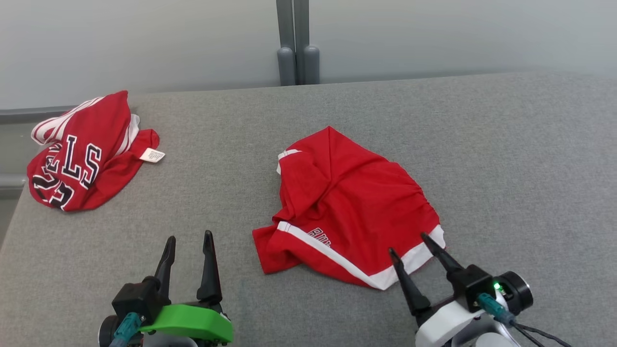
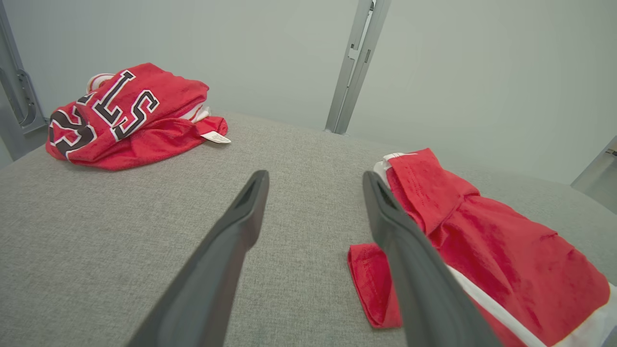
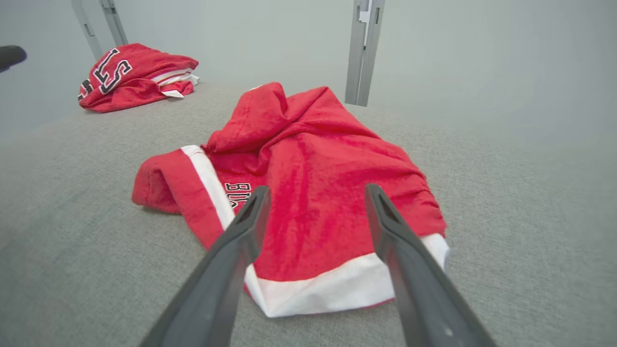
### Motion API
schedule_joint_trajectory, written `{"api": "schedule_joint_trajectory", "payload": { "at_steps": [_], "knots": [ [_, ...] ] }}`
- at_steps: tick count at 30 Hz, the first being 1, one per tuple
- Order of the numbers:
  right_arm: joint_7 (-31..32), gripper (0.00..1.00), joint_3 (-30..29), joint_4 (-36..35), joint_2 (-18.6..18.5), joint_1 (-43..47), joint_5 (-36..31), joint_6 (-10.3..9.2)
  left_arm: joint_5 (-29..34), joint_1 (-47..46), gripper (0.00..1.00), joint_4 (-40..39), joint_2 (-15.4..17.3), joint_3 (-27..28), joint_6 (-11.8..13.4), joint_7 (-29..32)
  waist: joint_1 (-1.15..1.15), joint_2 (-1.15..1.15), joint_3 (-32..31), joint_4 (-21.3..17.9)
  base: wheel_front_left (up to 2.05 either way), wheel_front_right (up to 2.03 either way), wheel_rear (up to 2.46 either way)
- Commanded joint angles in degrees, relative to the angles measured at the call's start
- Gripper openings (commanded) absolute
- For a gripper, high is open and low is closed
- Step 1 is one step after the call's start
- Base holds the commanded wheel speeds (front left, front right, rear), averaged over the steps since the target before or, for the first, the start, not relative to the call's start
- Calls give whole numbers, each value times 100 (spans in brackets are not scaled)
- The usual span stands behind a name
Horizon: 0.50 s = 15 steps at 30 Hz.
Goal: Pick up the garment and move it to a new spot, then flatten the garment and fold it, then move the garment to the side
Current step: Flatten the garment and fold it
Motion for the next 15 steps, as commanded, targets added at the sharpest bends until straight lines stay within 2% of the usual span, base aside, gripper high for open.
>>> {"api": "schedule_joint_trajectory", "payload": {
  "at_steps": [1,7,15],
  "knots": [
    [-24,100,-179,-153,12,111,3,0,41,56,100,-13,11,26,-24,-1,0,0,-66,-75,0,0,0],
    [-26,100,-834,-479,107,214,-42,0,50,107,100,15,11,36,-38,-1,0,0,-155,-147,0,0,0],
    [-26,100,-1347,-684,163,281,36,0,7,208,100,-2,11,11,-37,-1,0,0,-241,-138,0,0,0]
  ]
}}
